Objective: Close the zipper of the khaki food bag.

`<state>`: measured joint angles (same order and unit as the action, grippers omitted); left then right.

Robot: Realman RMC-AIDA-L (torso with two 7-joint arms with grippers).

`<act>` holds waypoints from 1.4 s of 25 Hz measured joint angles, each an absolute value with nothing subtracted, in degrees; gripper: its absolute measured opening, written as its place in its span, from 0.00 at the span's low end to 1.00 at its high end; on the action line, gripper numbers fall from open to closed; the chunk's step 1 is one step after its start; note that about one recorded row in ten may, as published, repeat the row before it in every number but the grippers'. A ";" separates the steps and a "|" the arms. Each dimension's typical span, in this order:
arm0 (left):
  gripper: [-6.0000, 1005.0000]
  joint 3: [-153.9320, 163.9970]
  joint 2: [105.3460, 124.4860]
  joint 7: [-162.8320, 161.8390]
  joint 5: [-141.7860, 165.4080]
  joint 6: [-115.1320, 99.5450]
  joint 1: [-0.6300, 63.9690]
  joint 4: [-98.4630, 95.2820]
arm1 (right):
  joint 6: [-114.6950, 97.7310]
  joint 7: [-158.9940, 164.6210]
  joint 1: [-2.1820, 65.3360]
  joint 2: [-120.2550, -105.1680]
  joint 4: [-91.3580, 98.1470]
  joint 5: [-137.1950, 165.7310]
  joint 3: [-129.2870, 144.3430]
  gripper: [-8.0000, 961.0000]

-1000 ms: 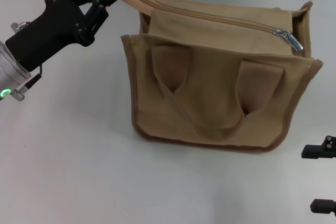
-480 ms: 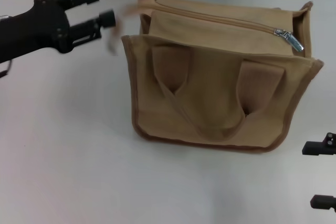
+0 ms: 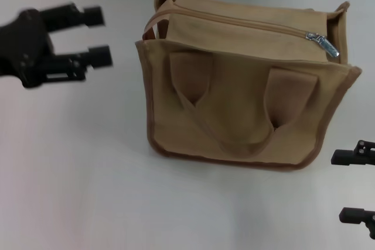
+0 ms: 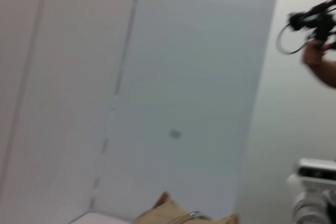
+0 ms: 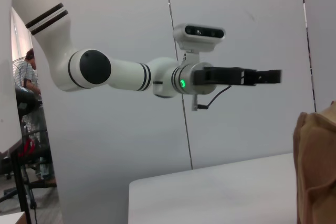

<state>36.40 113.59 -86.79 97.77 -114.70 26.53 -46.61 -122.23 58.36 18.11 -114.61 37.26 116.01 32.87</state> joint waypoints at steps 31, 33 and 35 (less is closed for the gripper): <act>0.81 46.21 118.38 -56.04 113.12 -104.90 26.59 -19.32 | -114.51 57.32 19.78 -115.24 32.61 122.79 33.49 0.82; 0.81 46.22 118.36 -56.05 113.15 -104.93 26.58 -19.31 | -114.51 57.09 19.78 -115.28 32.40 122.79 33.48 0.82; 0.81 46.23 118.30 -56.01 113.18 -104.96 26.46 -19.28 | -114.51 57.04 19.78 -115.31 31.89 122.79 33.48 0.82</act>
